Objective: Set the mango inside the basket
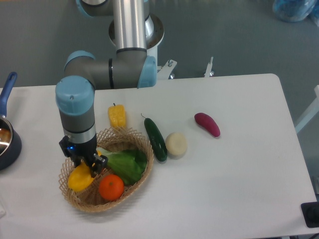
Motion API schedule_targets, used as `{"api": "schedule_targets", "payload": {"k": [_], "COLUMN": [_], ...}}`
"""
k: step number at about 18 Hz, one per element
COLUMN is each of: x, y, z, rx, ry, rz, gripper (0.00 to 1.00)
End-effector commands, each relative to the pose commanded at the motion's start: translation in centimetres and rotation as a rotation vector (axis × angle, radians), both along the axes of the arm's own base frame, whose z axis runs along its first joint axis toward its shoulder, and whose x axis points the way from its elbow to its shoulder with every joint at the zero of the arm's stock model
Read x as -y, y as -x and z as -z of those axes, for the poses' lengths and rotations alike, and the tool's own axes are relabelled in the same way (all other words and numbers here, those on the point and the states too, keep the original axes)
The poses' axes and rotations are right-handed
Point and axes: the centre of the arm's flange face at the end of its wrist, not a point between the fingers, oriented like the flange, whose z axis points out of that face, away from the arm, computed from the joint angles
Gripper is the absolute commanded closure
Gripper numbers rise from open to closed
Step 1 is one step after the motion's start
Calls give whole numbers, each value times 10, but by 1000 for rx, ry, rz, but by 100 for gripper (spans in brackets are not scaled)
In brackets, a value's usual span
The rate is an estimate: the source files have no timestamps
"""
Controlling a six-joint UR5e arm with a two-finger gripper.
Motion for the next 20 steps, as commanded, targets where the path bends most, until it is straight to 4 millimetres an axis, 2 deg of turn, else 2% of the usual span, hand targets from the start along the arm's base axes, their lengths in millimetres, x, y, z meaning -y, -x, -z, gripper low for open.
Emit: {"api": "schedule_targets", "payload": {"k": [4, 8, 11, 13, 14, 17, 18, 19, 20], "x": [-2, -2, -2, -2, -4, -4, -5, -7, -9], "y": [-9, -9, -9, -9, -9, -9, -7, -6, -4], "z": [19, 24, 39, 38, 36, 38, 36, 30, 22], "rx": [15, 19, 30, 30, 30, 31, 26, 22, 14], "ry": [29, 37, 59, 56, 52, 54, 50, 39, 28], "rz": [9, 9, 9, 11, 13, 13, 16, 13, 11], "gripper": [59, 59, 58, 56, 53, 34, 11, 0, 0]}}
